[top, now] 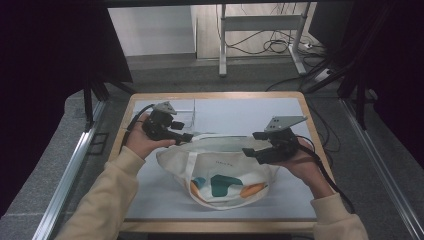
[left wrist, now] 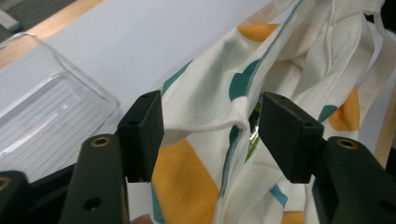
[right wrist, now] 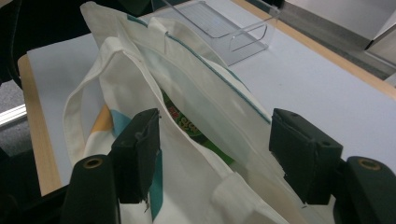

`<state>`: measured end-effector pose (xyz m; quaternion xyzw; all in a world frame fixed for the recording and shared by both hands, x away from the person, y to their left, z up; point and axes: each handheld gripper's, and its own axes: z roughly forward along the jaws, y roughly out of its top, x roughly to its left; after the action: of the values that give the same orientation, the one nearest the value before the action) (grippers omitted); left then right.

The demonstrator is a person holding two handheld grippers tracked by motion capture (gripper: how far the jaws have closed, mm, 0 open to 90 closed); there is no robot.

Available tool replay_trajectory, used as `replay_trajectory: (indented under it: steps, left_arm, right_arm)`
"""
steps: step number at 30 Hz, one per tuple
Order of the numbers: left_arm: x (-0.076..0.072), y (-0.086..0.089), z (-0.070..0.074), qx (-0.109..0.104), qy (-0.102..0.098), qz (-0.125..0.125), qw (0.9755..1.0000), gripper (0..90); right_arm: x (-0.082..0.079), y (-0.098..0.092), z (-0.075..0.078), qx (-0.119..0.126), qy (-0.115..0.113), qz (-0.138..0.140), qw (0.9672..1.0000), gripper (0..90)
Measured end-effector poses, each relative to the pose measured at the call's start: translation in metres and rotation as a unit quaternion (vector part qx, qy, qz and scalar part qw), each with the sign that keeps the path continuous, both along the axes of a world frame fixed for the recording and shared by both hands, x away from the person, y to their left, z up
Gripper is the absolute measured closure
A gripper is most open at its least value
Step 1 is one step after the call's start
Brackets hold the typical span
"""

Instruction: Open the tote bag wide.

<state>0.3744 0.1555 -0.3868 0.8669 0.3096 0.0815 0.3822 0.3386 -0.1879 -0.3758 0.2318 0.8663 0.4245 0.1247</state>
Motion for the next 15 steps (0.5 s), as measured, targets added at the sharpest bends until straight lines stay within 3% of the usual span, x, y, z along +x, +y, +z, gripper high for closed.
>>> replay_trajectory:
  steps: [5, 9, 15]
  left_arm:
    - [0.003, -0.017, 0.001, 0.015, 0.004, -0.020, 0.9997, 43.8]
    - [0.007, -0.025, -0.004, 0.052, 0.021, -0.040, 0.9976, 45.2]
    - [0.012, -0.027, -0.015, 0.064, 0.025, -0.040, 0.9968, 59.2]
  right_arm:
    - [0.002, 0.012, -0.006, -0.005, 0.008, 0.012, 0.9999, 33.3]
    - [0.000, 0.020, -0.008, -0.003, 0.008, 0.020, 0.9998, 33.3]
    - [0.001, 0.031, -0.013, -0.009, 0.012, 0.028, 0.9995, 32.9]
